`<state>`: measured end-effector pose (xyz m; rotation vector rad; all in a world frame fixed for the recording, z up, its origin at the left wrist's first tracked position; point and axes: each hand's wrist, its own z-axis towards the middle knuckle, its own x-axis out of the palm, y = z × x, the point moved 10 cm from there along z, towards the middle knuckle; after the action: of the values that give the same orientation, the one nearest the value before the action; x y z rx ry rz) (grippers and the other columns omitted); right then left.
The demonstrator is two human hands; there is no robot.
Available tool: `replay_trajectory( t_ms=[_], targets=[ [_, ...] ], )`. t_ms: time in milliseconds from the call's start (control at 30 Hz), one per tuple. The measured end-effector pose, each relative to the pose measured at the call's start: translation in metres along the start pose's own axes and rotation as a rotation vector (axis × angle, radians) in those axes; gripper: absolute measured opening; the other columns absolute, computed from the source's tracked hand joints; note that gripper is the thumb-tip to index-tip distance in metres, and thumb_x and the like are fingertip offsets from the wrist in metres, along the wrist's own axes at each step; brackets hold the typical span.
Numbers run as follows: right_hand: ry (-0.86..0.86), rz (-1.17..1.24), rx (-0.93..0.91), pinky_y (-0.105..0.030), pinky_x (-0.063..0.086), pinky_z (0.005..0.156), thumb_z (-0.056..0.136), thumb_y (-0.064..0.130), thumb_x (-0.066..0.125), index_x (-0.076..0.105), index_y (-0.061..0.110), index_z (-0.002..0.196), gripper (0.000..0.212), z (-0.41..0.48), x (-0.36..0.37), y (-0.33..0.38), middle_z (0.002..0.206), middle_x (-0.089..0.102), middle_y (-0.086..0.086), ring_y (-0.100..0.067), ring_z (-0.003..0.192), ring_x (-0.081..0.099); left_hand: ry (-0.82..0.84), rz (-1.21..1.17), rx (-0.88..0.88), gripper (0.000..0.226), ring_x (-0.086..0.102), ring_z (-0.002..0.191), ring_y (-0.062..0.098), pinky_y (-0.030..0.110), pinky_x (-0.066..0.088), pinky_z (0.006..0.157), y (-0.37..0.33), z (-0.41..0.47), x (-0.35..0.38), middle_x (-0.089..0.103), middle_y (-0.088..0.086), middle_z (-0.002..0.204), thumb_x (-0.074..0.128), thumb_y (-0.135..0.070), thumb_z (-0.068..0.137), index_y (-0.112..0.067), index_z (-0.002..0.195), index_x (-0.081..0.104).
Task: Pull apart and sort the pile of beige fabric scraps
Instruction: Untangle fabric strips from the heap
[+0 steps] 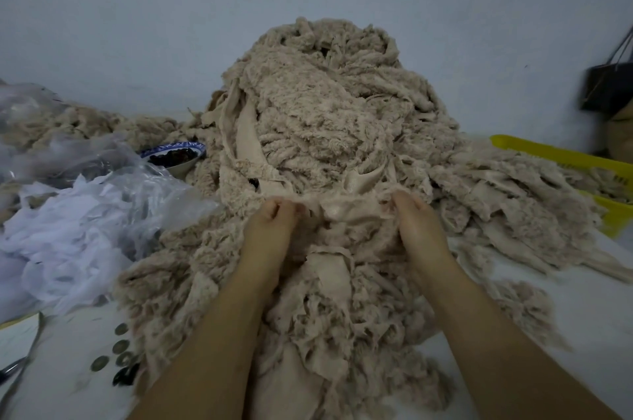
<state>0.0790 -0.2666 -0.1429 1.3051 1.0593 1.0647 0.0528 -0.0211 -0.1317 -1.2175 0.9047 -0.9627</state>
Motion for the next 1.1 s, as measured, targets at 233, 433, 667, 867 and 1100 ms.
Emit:
replay_trajectory(
  t_ms=[233, 433, 667, 867, 1100],
  targets=[
    [0.475, -0.657, -0.456, -0.027, 0.037, 0.092, 0.077, 0.063, 0.054, 0.056, 0.04, 0.096, 0.03, -0.037, 0.066, 0.02, 0.111, 0.041, 0.02, -0.006, 0.116, 0.036, 0.078, 0.039, 0.084, 0.024, 0.064, 0.065, 0.002, 0.02, 0.049, 0.059, -0.004, -0.002, 0.014, 0.07, -0.013, 0.07, 0.055, -0.039, 0.1, -0.026, 0.088, 0.072],
    [0.349, -0.457, -0.451, -0.016, 0.037, 0.066, 0.099, 0.034, 0.057, 0.058, 0.036, 0.075, 0.023, -0.029, 0.054, 0.03, 0.084, 0.055, 0.018, -0.002, 0.084, 0.053, 0.171, 0.02, 0.05, 0.037, 0.065, 0.064, 0.001, 0.016, 0.05, 0.059, -0.003, -0.004, 0.019, 0.073, -0.011, 0.073, 0.051, -0.046, 0.1, -0.03, 0.078, 0.076],
    [0.237, 0.093, -0.172, -0.035, 0.057, 0.069, 0.1, 0.038, 0.056, 0.068, 0.035, 0.084, 0.021, -0.019, 0.031, 0.023, 0.085, 0.074, 0.006, -0.015, 0.082, 0.072, 0.493, 0.383, 0.178, 0.021, 0.057, 0.062, 0.004, 0.019, 0.044, 0.058, 0.0, -0.024, 0.058, 0.067, 0.001, 0.076, 0.062, -0.041, 0.097, -0.023, 0.089, 0.07],
    [0.156, 0.345, -0.058, -0.053, 0.055, 0.089, 0.101, 0.032, 0.056, 0.064, 0.012, 0.096, 0.022, -0.016, 0.024, 0.02, 0.098, 0.074, -0.009, -0.031, 0.1, 0.069, 0.336, -0.09, -0.02, 0.031, 0.057, 0.069, 0.013, 0.025, 0.046, 0.068, 0.001, -0.015, 0.036, 0.06, 0.008, 0.083, 0.067, -0.036, 0.093, -0.007, 0.084, 0.061],
    [0.177, 0.415, -0.05, -0.041, 0.056, 0.084, 0.098, 0.031, 0.059, 0.067, 0.015, 0.089, 0.02, -0.016, 0.028, 0.023, 0.091, 0.074, -0.007, -0.022, 0.088, 0.071, 0.33, -0.693, -0.177, 0.024, 0.073, 0.084, 0.018, 0.032, 0.061, 0.073, -0.01, -0.017, 0.04, 0.075, 0.008, 0.095, 0.062, -0.027, 0.084, -0.011, 0.1, 0.068]
  ],
)
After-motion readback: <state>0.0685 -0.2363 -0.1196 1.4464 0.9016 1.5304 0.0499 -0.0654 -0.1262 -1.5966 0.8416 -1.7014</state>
